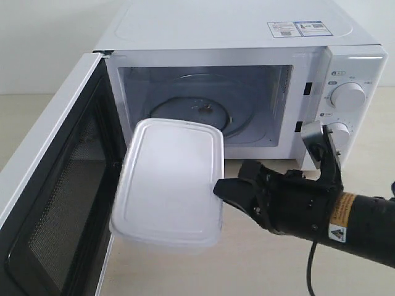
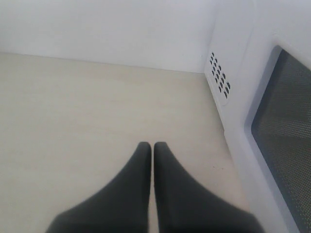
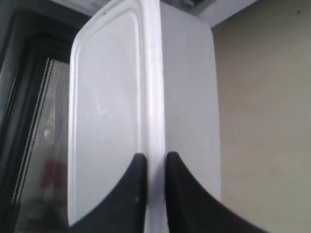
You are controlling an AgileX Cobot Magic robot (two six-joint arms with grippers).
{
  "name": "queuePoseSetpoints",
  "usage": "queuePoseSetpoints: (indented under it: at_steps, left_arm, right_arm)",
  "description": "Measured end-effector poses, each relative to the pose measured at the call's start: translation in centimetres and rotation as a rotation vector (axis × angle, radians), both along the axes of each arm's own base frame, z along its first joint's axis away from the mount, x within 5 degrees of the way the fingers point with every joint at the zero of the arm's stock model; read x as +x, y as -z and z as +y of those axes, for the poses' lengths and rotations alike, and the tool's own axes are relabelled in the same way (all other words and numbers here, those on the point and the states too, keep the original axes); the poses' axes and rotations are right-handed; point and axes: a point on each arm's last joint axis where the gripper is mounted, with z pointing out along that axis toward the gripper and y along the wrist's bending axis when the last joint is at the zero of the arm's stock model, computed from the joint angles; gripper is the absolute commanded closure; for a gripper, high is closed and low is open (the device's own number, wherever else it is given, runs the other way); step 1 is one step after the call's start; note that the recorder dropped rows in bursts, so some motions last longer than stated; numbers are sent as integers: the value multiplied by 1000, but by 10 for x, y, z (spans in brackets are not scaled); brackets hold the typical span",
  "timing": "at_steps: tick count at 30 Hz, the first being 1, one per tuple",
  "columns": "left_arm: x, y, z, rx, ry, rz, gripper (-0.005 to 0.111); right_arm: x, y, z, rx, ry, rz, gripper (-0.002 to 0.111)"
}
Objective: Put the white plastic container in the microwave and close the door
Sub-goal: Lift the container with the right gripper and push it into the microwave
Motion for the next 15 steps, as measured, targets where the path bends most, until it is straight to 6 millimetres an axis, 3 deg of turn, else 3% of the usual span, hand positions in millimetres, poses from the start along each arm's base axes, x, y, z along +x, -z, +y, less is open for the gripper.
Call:
queuePoseSetpoints:
  at_steps: [7,15]
  left_arm:
    - [0,0,0,0,0,0,102]
    - [0,0,0,0,0,0,102]
  right_arm:
    - [6,3,2,-23,335,47,109]
    - [71,-34,27,87,529,96,109]
